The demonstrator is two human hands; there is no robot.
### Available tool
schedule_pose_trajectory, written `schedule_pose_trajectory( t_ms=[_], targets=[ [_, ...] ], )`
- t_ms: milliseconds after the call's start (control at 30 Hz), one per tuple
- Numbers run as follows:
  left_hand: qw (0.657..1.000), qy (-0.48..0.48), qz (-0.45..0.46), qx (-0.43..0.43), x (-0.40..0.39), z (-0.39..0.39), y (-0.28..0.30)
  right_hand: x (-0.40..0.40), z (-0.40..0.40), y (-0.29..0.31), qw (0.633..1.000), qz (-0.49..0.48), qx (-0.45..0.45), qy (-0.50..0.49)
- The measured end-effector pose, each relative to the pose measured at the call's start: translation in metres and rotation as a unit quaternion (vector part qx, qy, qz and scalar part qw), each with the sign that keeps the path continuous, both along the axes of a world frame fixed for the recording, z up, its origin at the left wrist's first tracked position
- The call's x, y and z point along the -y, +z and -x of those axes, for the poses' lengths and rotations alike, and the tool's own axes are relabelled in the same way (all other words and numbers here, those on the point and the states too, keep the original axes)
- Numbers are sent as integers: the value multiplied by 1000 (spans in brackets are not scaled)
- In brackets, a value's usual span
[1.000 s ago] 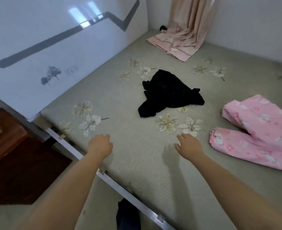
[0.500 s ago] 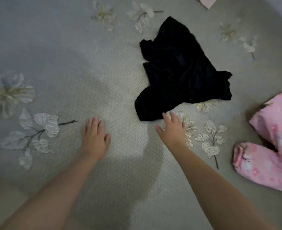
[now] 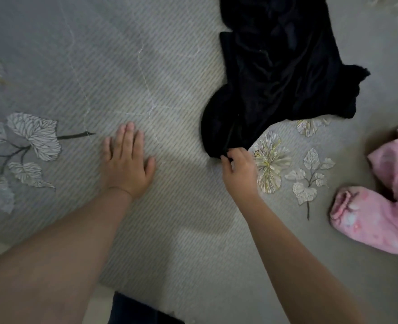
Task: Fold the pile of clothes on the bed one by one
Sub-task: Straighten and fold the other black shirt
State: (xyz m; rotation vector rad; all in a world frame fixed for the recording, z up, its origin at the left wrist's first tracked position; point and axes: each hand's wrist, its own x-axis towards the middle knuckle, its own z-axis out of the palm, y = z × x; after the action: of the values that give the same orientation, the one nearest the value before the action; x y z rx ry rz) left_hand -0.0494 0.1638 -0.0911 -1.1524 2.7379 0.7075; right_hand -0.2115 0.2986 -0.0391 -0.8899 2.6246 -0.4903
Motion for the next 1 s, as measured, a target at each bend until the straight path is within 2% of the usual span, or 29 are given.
schedule_pose_trajectory(
  t_ms=[100, 233, 333, 433, 500, 567, 633, 667, 700, 733, 800, 833, 867, 1000],
  targets=[
    [1000, -8, -2, 14, -3, -1, -3, -46, -17, 13, 994, -75, 54, 66],
    [999, -24, 20, 39, -5, -4, -1, -107, -45, 23, 964, -179, 133, 142],
    [993, -106, 4, 49, -25, -2, 8, -151, -77, 26, 940, -218, 165, 206],
    [969, -244, -26, 0, -71, 1, 32, -195, -98, 34, 872, -330, 195, 304],
    [950, -311, -21, -18, -102, 4, 45, -222, -99, 43, 811, -417, 226, 343],
    [937, -347, -33, 38, -126, 3, 48, -247, -89, 50, 745, -508, 243, 358],
    [928, -358, -45, 90, -146, 0, 44, -266, -73, 55, 707, -574, 239, 338],
    [928, -352, -51, 112, -156, 0, 44, -272, -64, 58, 706, -590, 243, 307],
    [932, -337, -52, 120, -166, 1, 43, -275, -56, 59, 726, -584, 246, 268],
    [938, -322, -46, 117, -175, 2, 44, -276, -49, 60, 769, -549, 236, 227],
    [952, -285, -41, 100, -186, 3, 48, -275, -45, 56, 882, -414, 173, 145],
    [957, -268, -48, 97, -190, 2, 50, -272, -48, 53, 926, -336, 142, 101],
    [961, -251, -64, 97, -194, 0, 53, -268, -55, 49, 950, -281, 121, 63],
    [971, -159, -150, 97, -201, -31, 68, -258, -85, 33, 962, -266, 49, 34]
  ],
)
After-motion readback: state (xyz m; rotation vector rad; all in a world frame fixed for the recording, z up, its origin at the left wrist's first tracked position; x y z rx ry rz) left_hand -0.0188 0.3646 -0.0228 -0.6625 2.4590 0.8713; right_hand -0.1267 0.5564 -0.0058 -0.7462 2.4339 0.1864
